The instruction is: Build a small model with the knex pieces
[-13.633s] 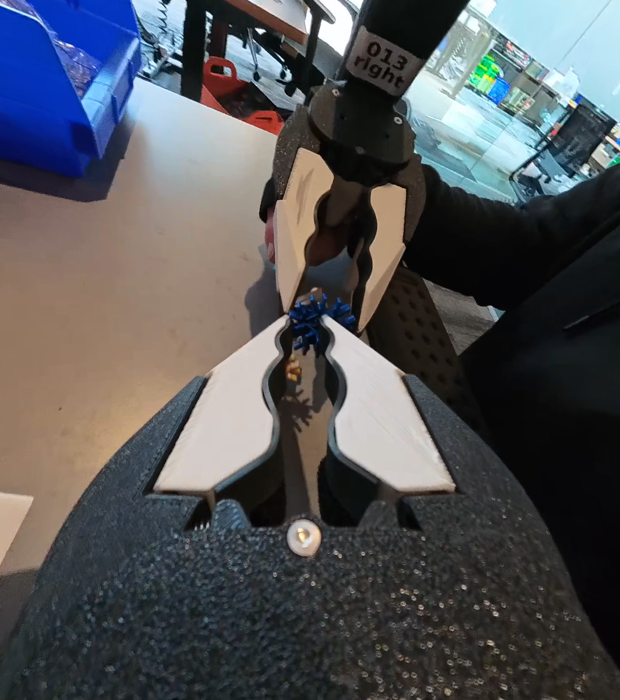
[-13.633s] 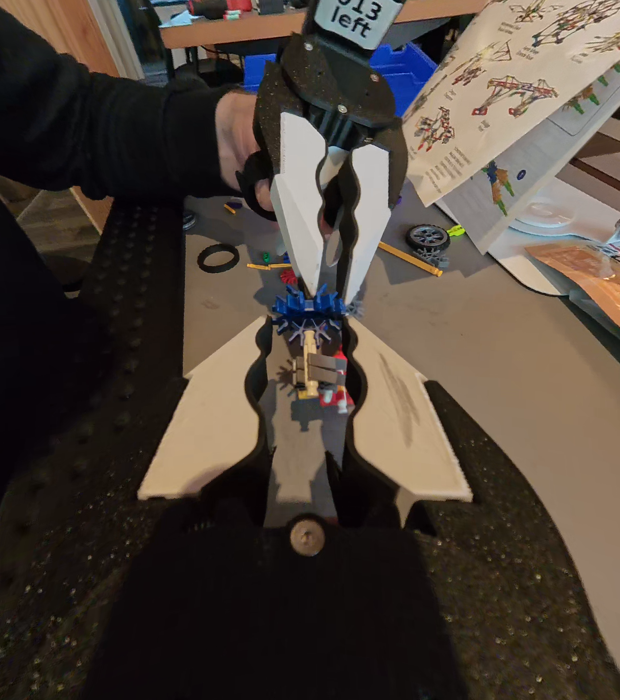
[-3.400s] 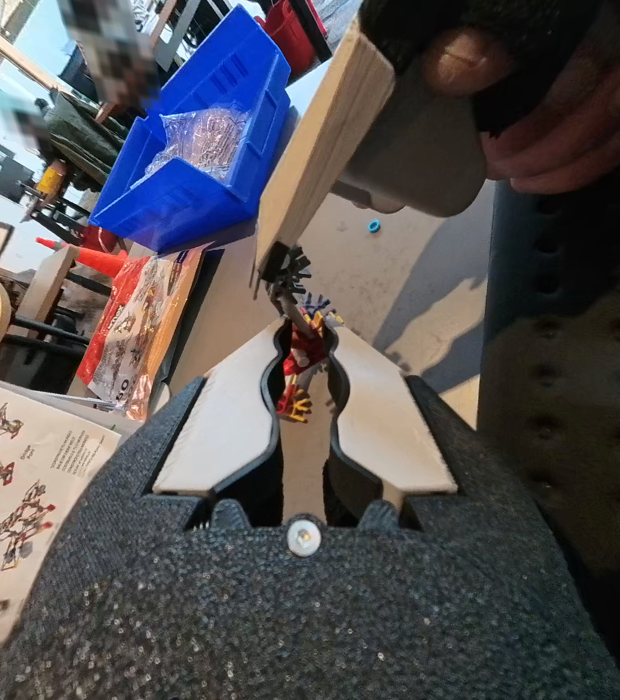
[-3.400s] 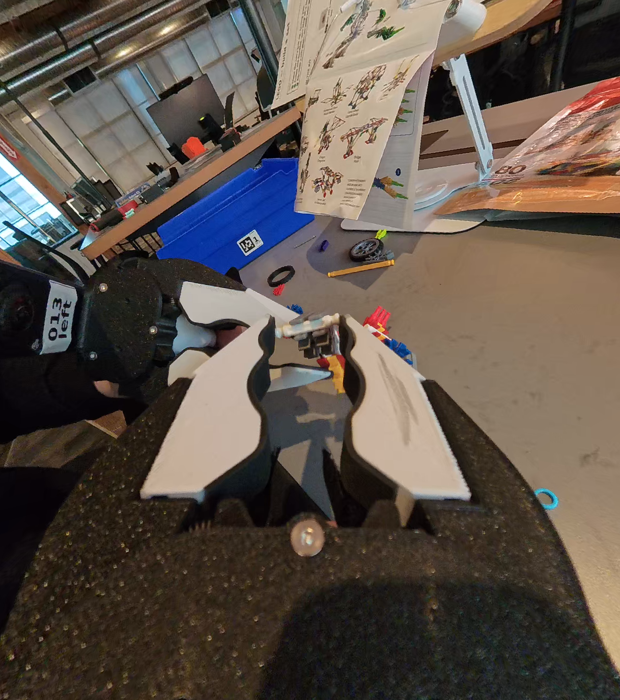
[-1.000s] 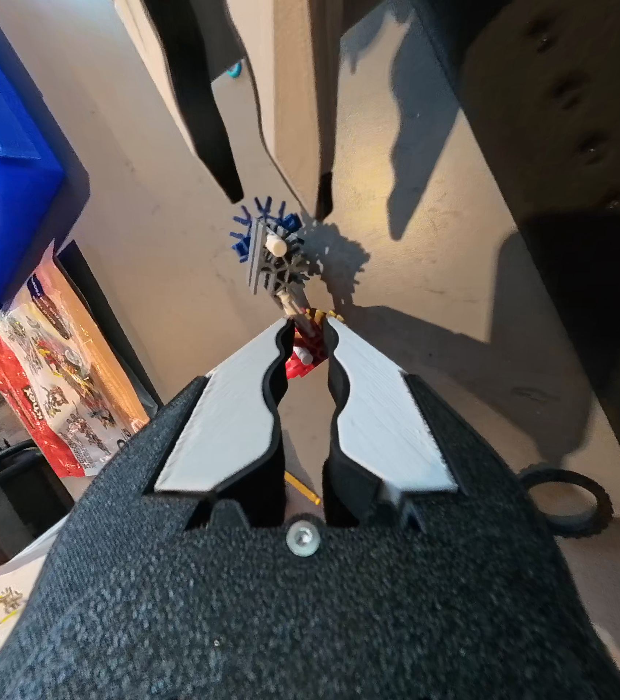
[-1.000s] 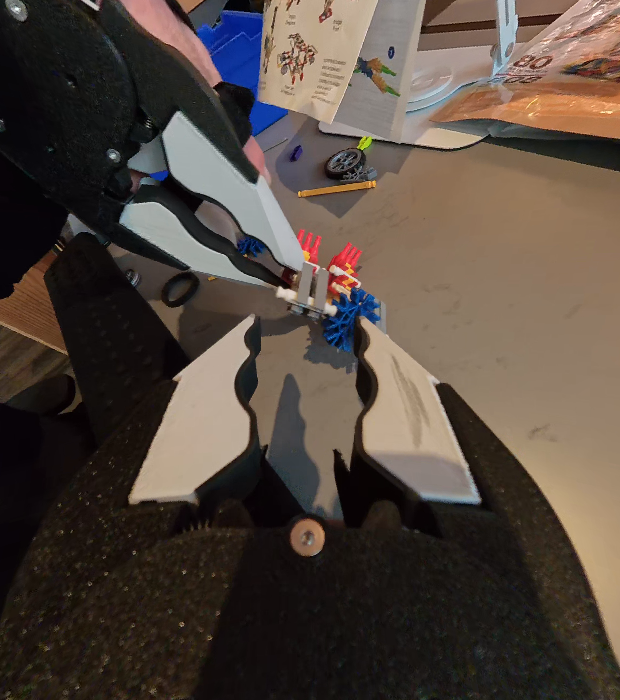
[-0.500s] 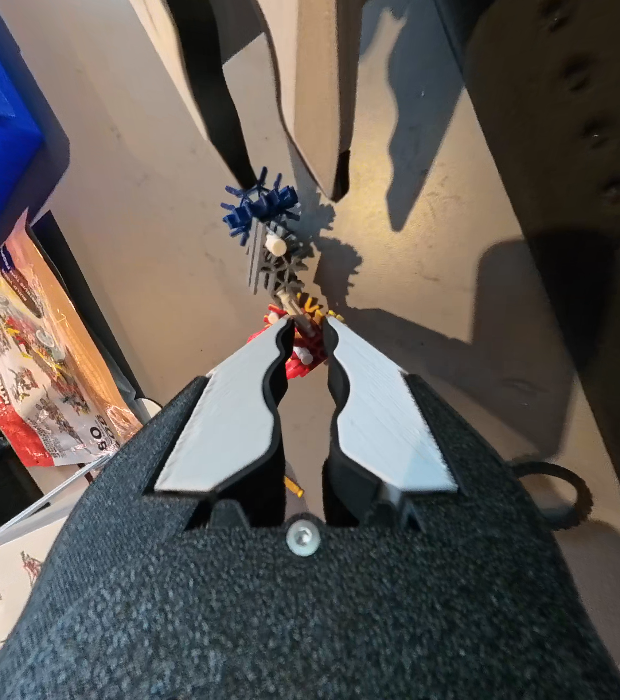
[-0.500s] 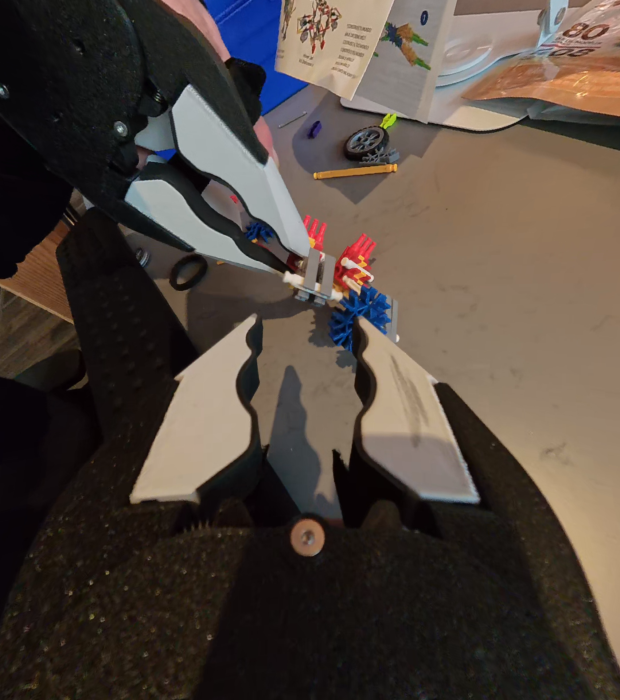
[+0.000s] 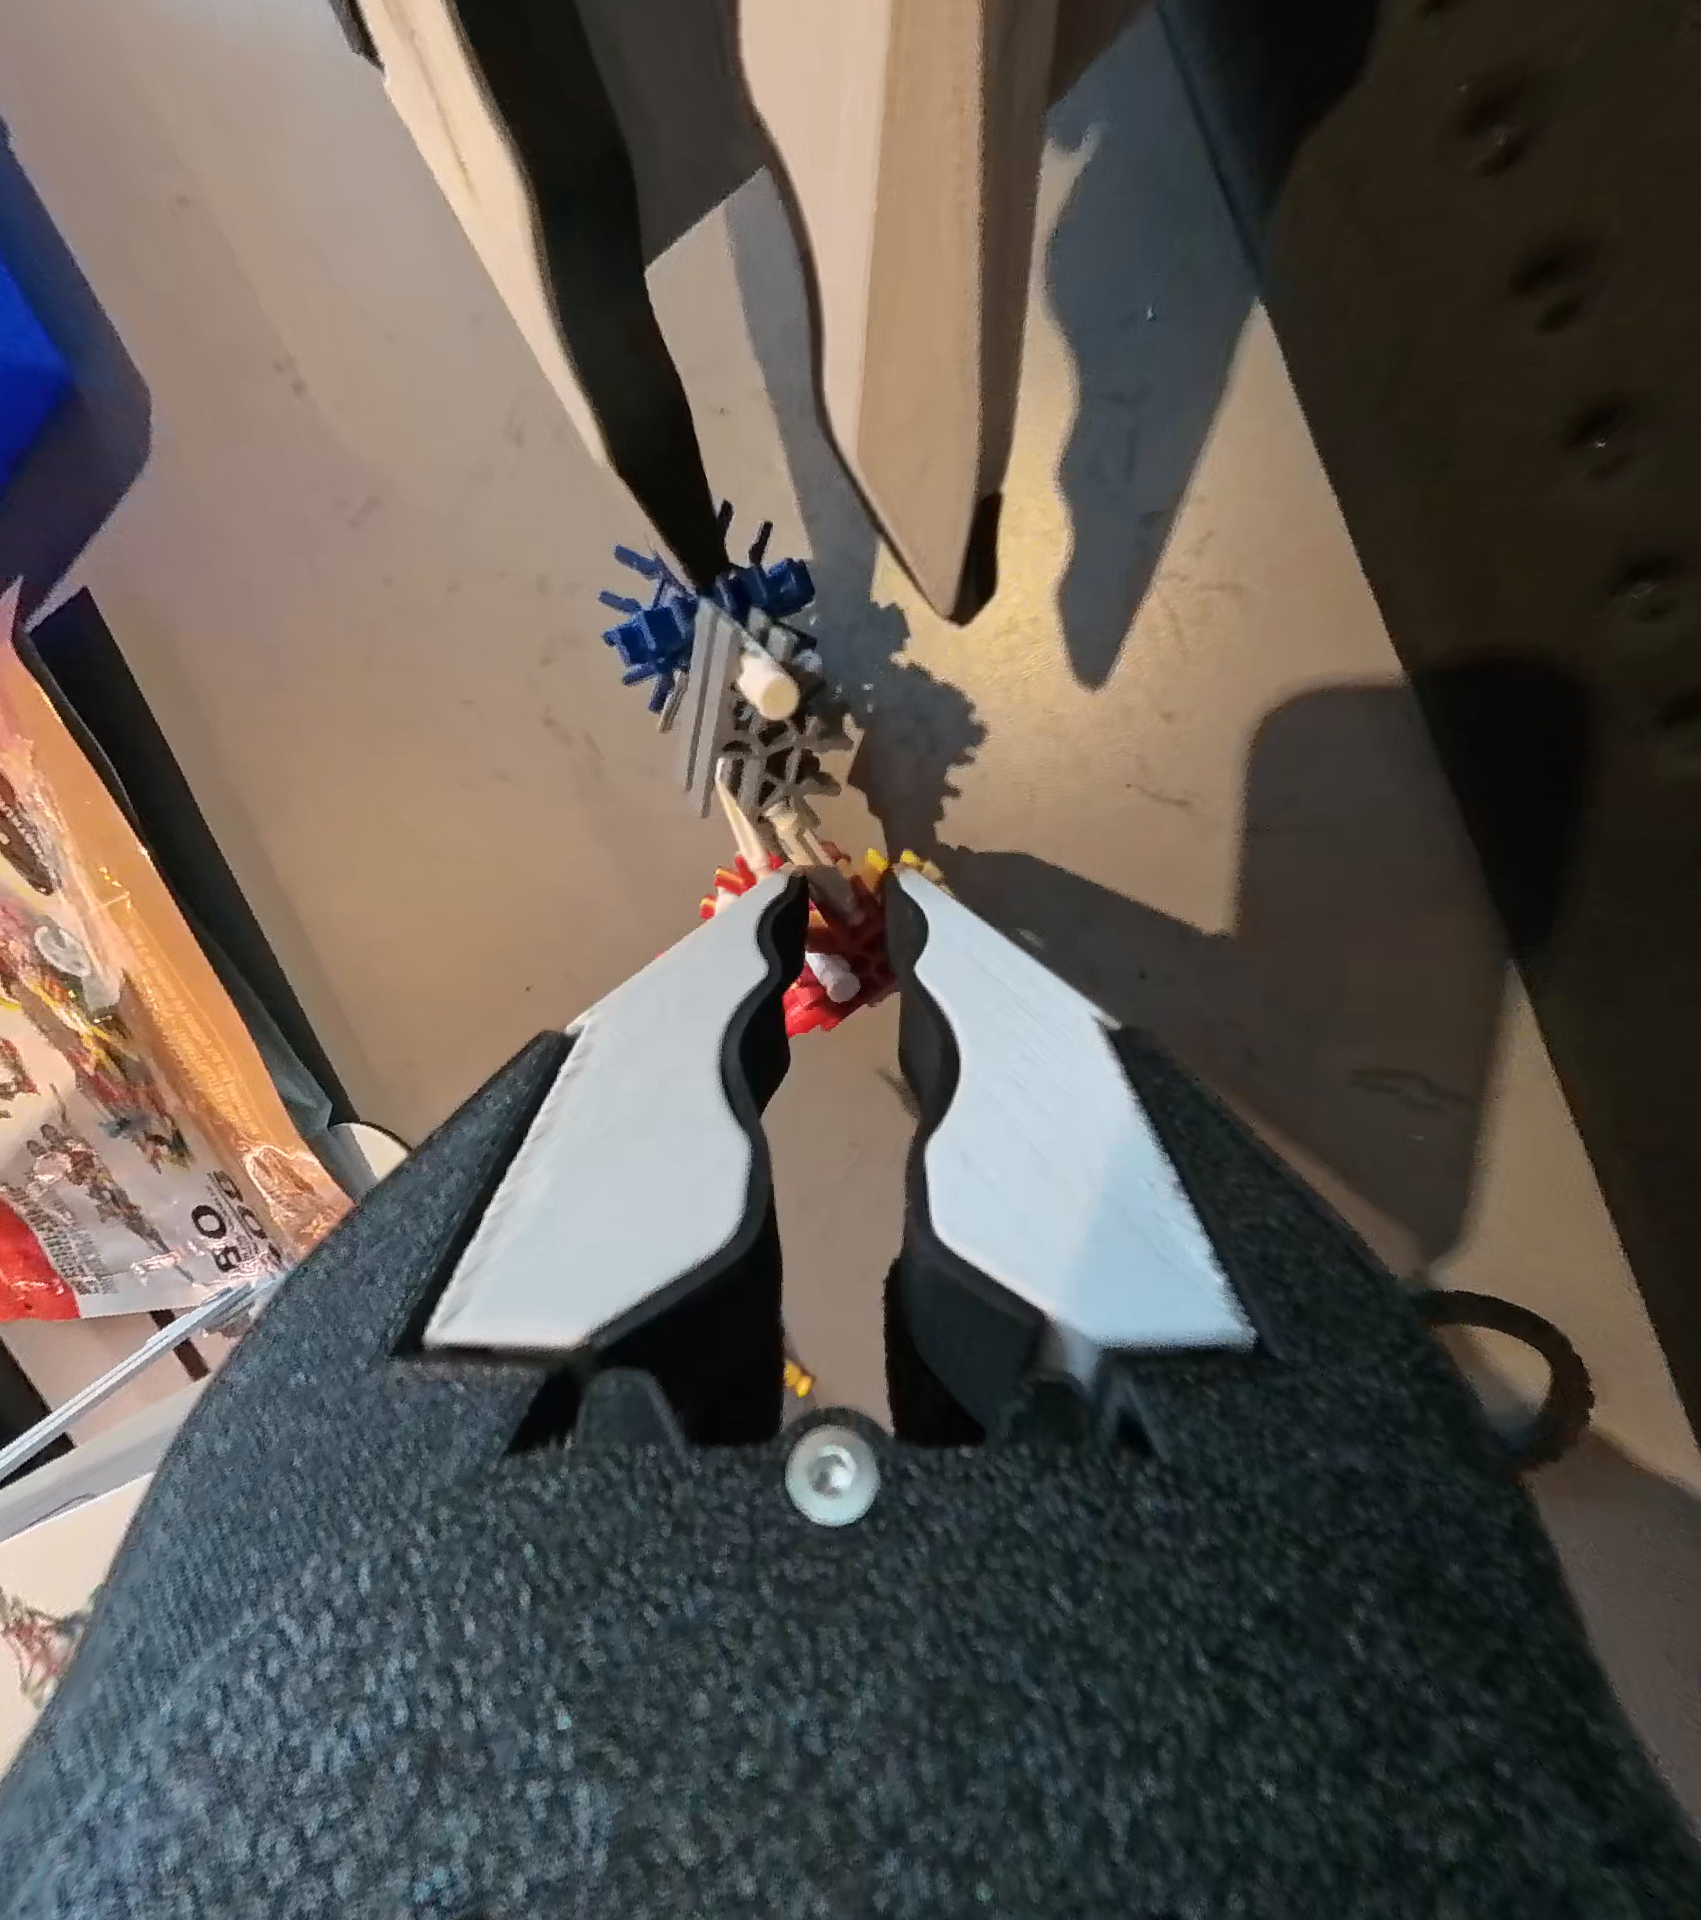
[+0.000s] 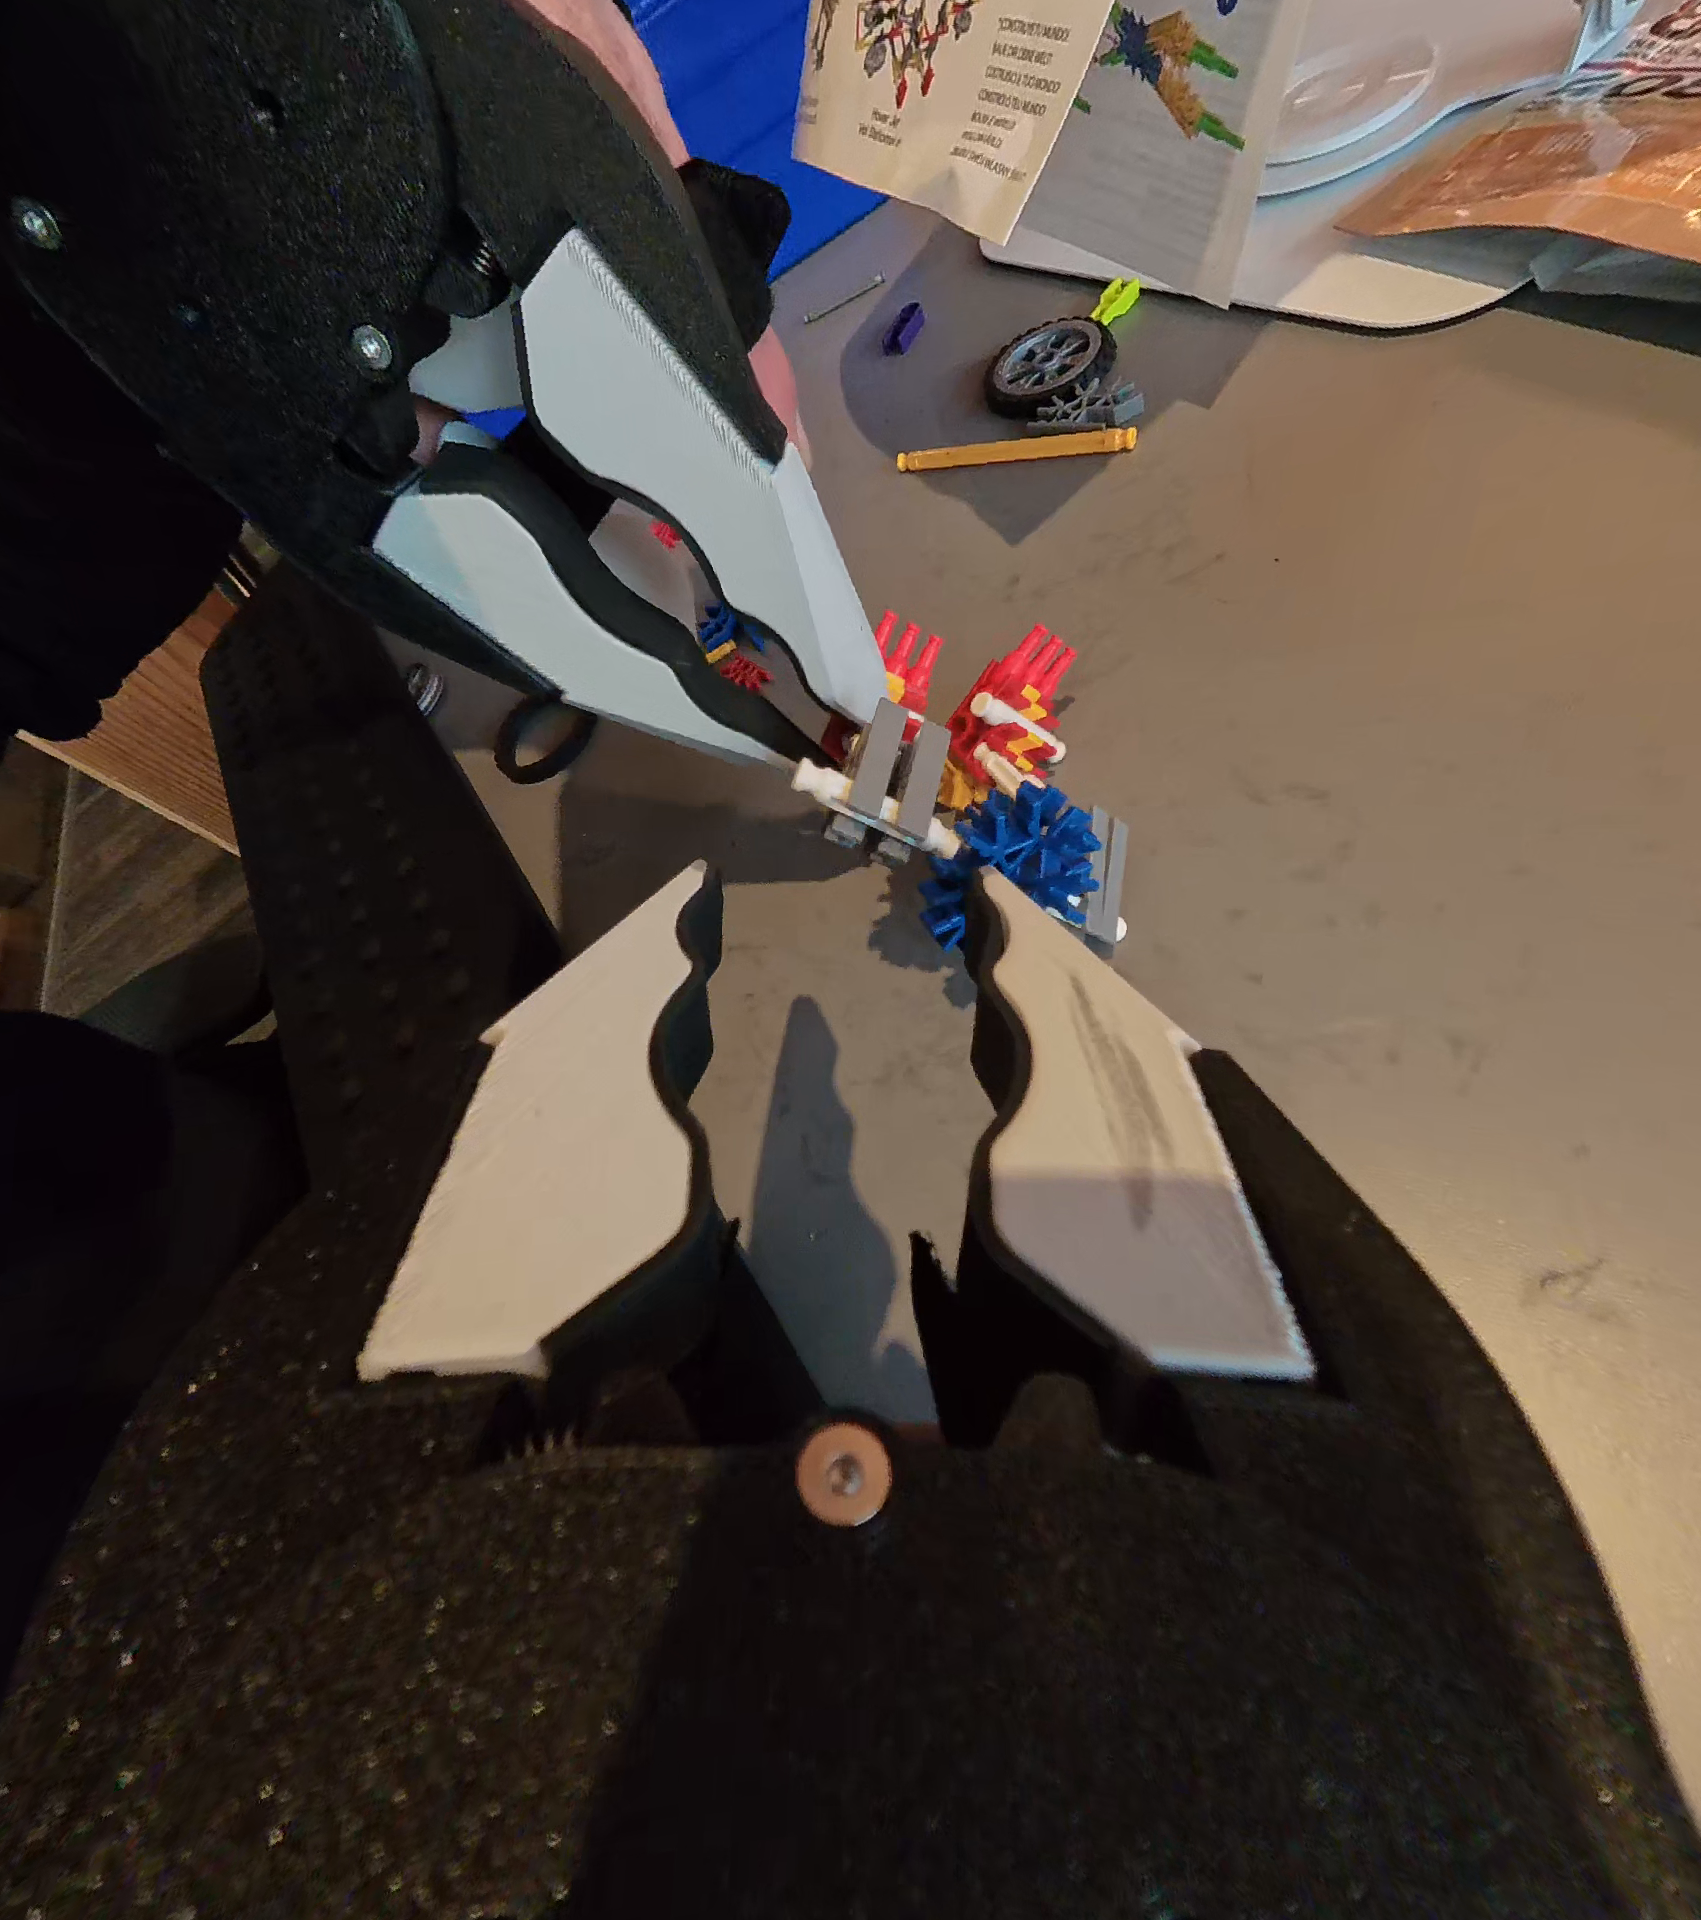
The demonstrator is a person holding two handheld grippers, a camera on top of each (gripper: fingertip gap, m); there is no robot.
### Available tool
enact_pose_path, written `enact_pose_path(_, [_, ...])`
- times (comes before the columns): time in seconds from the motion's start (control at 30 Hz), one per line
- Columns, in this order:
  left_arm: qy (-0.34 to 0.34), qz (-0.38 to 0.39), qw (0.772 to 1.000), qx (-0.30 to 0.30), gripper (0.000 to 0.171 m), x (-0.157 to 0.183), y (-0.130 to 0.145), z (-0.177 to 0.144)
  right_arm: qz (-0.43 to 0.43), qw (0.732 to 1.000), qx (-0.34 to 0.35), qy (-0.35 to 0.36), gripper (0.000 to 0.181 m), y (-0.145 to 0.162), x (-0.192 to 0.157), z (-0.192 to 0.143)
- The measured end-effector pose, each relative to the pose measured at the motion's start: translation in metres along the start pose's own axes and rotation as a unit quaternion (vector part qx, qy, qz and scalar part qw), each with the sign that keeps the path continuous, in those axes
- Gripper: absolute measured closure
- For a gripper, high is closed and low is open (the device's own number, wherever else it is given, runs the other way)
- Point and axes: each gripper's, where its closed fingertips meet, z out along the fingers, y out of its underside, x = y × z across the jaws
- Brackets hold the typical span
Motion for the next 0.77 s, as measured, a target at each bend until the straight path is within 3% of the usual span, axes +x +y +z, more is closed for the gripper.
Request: enact_pose_path(0.77, [0.007,0.059,0.996,-0.071,0.159,-0.0062,0.0069,0.0006,-0.019,1.0,-0.009,0.006,0.138,0.0031,-0.002,0.0029])
